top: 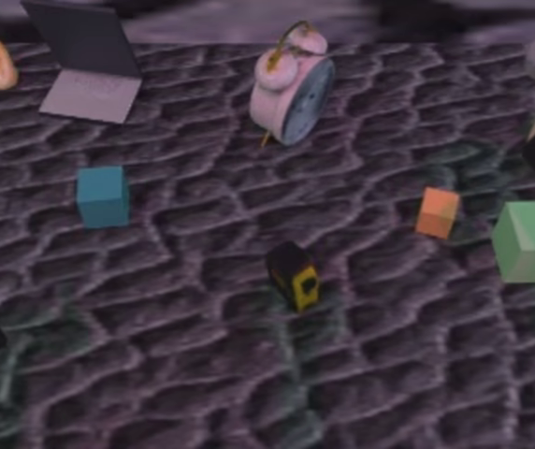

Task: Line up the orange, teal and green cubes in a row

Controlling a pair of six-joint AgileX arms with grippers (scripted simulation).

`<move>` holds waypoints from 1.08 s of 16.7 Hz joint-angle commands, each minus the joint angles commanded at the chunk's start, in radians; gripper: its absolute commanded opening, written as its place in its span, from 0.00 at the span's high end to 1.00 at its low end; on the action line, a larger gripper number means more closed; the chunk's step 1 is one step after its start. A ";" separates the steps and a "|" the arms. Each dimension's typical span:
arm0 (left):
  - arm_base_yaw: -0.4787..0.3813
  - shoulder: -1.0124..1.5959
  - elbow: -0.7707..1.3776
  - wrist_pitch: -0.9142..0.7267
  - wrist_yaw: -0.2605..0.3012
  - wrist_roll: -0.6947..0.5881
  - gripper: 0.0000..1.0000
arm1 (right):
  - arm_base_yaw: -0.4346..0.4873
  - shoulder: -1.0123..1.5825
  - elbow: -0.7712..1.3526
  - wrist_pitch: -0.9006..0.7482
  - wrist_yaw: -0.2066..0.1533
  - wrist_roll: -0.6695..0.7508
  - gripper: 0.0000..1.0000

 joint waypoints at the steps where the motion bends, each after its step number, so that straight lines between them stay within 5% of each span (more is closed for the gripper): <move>1: 0.000 0.000 0.000 0.000 0.000 0.000 0.00 | 0.013 0.103 0.085 -0.056 0.000 -0.041 0.00; 10: 0.000 0.000 0.000 0.000 0.000 0.000 0.00 | 0.102 0.773 0.682 -0.416 0.000 -0.313 0.00; 18: 0.000 0.000 0.000 0.000 0.000 0.000 0.00 | 0.108 0.851 0.762 -0.456 -0.001 -0.348 0.00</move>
